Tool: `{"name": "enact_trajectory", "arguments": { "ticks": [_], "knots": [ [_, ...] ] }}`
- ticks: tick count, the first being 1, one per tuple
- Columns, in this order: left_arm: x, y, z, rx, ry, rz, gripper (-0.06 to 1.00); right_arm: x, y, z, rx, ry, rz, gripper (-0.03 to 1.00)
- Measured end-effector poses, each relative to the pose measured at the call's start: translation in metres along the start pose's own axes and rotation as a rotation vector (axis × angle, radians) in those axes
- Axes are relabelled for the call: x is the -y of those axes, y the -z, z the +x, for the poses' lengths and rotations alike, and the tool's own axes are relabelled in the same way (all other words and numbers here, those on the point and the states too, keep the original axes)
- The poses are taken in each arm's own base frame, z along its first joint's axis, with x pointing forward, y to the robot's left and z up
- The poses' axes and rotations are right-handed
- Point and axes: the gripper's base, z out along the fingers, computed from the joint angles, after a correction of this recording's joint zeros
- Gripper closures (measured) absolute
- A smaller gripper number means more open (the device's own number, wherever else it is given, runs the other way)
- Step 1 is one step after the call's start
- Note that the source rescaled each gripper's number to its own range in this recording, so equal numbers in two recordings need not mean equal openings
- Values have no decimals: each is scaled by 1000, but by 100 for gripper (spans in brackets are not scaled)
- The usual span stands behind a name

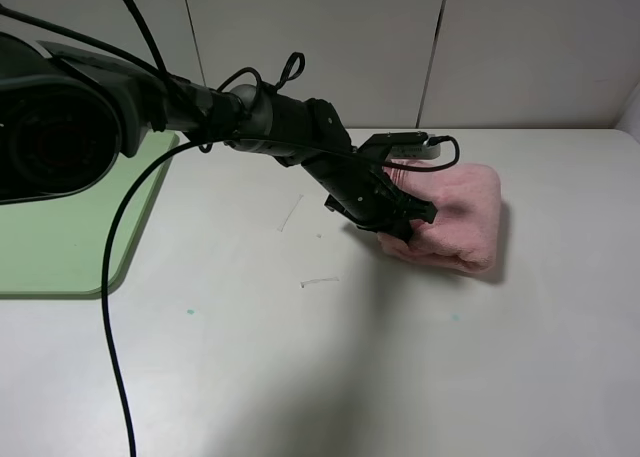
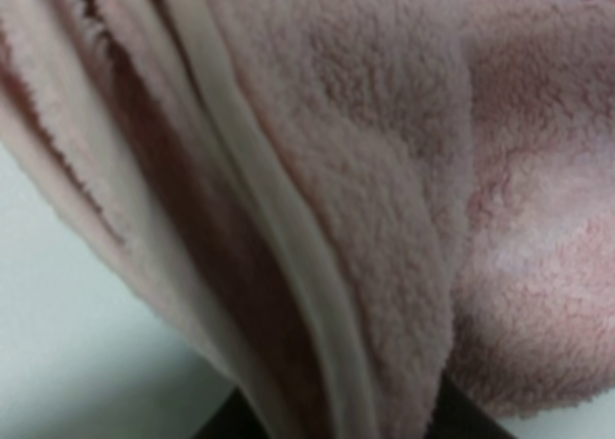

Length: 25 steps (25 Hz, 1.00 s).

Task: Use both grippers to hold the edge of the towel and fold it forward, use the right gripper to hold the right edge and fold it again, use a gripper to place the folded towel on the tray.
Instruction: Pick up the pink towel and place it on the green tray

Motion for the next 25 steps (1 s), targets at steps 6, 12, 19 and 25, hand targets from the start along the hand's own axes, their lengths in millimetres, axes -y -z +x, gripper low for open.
{"name": "enact_trajectory", "arguments": {
  "ticks": [6, 12, 19, 25],
  "knots": [
    [0, 0, 1, -7, -5, -4, 83, 0, 0, 0, 0, -1, -1, -3],
    [-8, 14, -1, -60, -30, -33, 83, 0, 0, 0, 0, -1, -2, -3],
    [-28, 49, -12, -68, -57, -90, 83, 0, 0, 0, 1, -2, -3, -3],
    [-48, 79, -17, -95, -50, -143, 83, 0, 0, 0, 1, -2, -3, -3]
  ]
}}
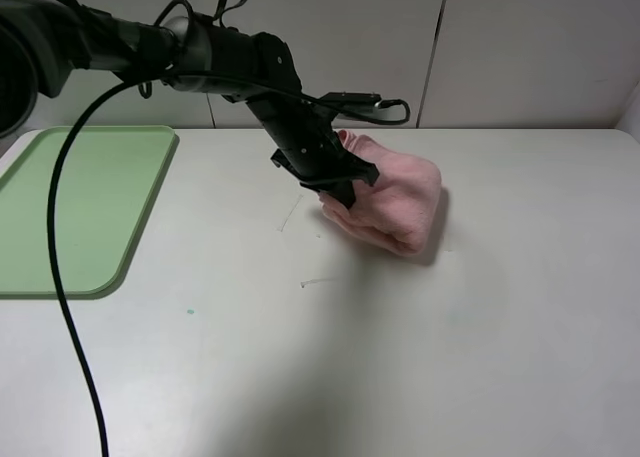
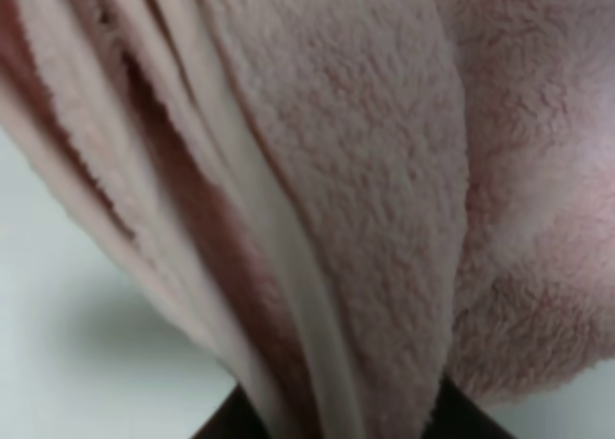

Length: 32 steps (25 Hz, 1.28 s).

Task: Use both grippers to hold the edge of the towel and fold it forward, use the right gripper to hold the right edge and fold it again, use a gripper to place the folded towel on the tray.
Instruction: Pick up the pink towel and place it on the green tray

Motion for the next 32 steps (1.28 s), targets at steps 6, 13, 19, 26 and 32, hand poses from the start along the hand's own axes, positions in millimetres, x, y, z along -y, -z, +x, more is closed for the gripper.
{"name": "enact_trajectory", "arguments": {
  "ticks": [6, 13, 19, 26, 32],
  "knots": [
    [-24, 29, 2, -35, 29, -44, 83, 0, 0, 0, 0, 0, 0, -3],
    [-43, 63, 16, -32, 75, -88, 83, 0, 0, 0, 0, 0, 0, -3],
    [-63, 91, 43, 3, 142, -136, 83, 0, 0, 0, 0, 0, 0, -3],
    [-99, 124, 84, -1, 256, -193, 83, 0, 0, 0, 0, 0, -1, -3],
    [-128, 149, 114, 2, 336, -256, 83, 0, 0, 0, 0, 0, -1, -3]
  ]
}}
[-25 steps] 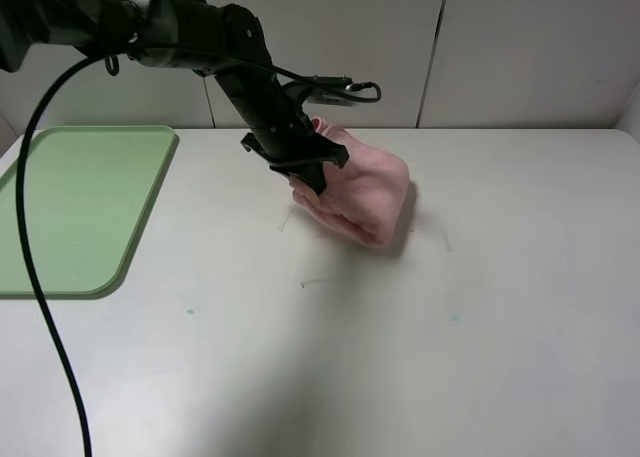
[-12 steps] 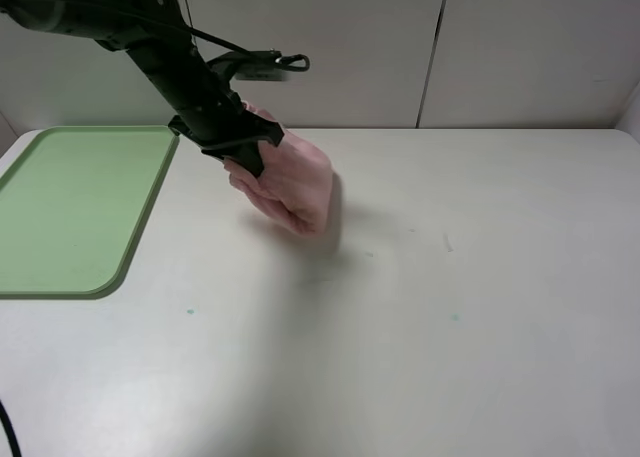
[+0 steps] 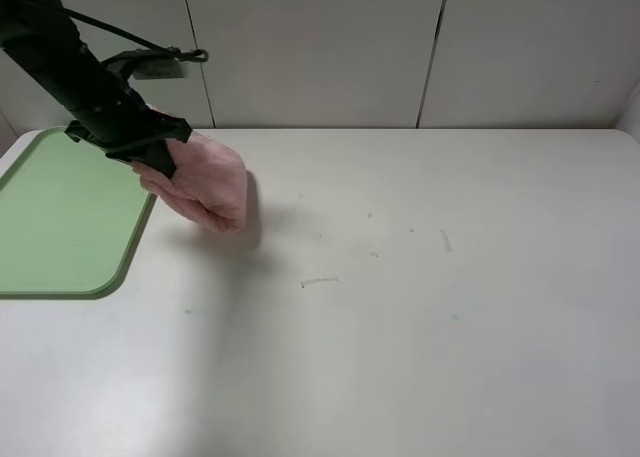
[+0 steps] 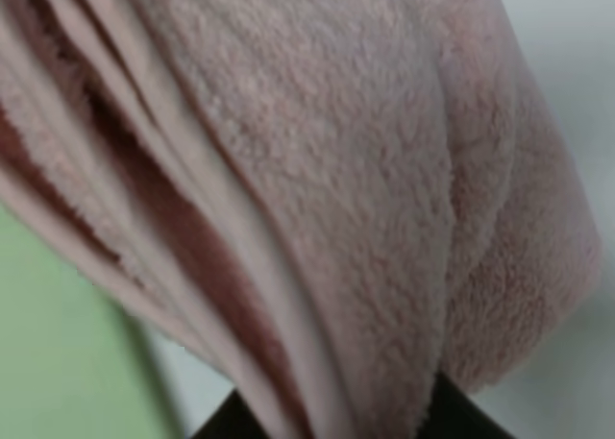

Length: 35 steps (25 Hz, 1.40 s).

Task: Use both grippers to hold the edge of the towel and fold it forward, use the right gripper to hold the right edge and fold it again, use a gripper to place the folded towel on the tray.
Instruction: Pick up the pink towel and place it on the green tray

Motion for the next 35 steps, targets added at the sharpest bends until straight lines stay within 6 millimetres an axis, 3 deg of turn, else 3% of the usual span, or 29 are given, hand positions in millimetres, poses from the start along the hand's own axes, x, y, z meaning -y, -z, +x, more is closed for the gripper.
{"name": "enact_trajectory", "arguments": {
  "ticks": [9, 22, 29, 35],
  "knots": [
    [-50, 9, 19, -56, 55, -129, 83, 0, 0, 0, 0, -1, -2, -3],
    [-107, 21, 39, -90, 185, -228, 83, 0, 0, 0, 0, -1, -2, -3],
    [-125, 12, 60, -99, 221, -258, 83, 0, 0, 0, 0, -1, -2, -3],
    [-127, 3, 72, -93, 231, -260, 83, 0, 0, 0, 0, -1, -2, -3]
  ]
}}
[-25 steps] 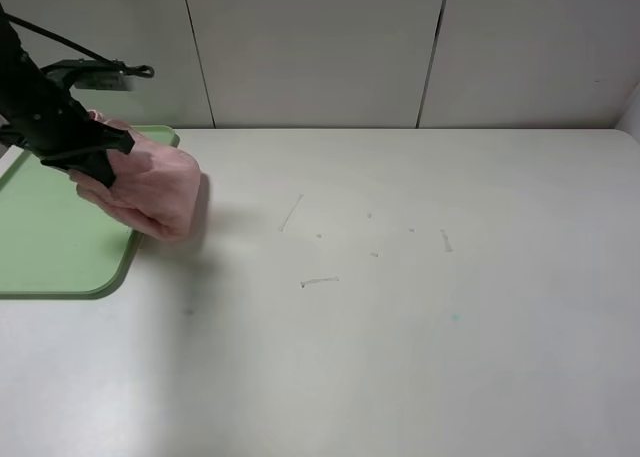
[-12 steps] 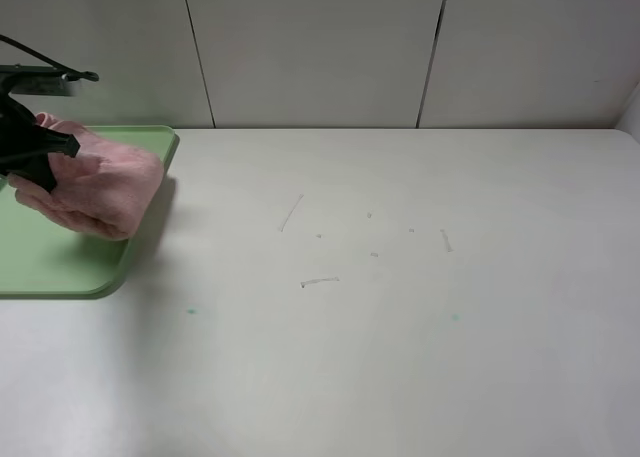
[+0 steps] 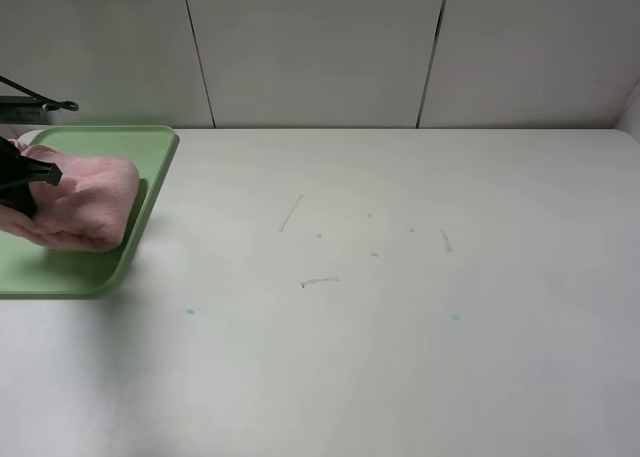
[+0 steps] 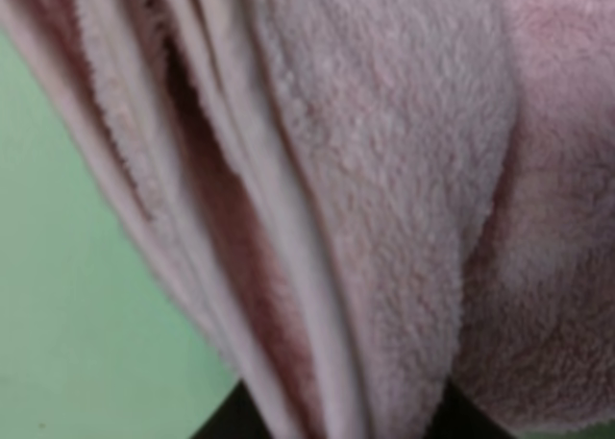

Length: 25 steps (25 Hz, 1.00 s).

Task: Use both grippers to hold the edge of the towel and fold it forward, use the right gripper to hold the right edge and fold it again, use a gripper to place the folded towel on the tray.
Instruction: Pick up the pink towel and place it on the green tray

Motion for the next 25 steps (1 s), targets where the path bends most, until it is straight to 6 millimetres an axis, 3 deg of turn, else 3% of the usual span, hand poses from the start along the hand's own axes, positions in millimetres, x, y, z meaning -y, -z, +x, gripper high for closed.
{"name": "enact_trajectory", "arguments": {
  "ticks": [12, 14, 19, 21, 25],
  "knots": [
    [0, -1, 1, -6, -3, 1, 80, 0, 0, 0, 0, 0, 0, -3],
    [-1, -1, 1, -7, -26, -7, 68, 0, 0, 0, 0, 0, 0, -3],
    [-1, 0, 2, -16, -70, -12, 9, 0, 0, 0, 0, 0, 0, -3],
    [-1, 0, 3, -23, -72, -12, 1, 0, 0, 0, 0, 0, 0, -3],
    [-1, 0, 4, -41, -73, -10, -4, 0, 0, 0, 0, 0, 0, -3]
  ]
}}
